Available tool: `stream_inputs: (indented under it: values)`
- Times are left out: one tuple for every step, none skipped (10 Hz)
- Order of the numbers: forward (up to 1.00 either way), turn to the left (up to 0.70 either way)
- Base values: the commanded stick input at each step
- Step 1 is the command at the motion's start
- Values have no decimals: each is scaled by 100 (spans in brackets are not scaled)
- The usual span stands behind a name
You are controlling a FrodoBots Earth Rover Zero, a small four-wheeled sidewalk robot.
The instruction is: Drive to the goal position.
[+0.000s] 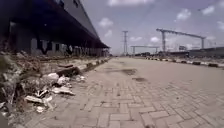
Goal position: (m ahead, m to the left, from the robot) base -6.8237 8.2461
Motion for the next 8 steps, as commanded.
stream_inputs:
  values:
    - [0,0]
    - [0,0]
    - [0,0]
    - [0,0]
    - [0,-15]
    - [0,-40]
    - [0,-45]
    - [0,-45]
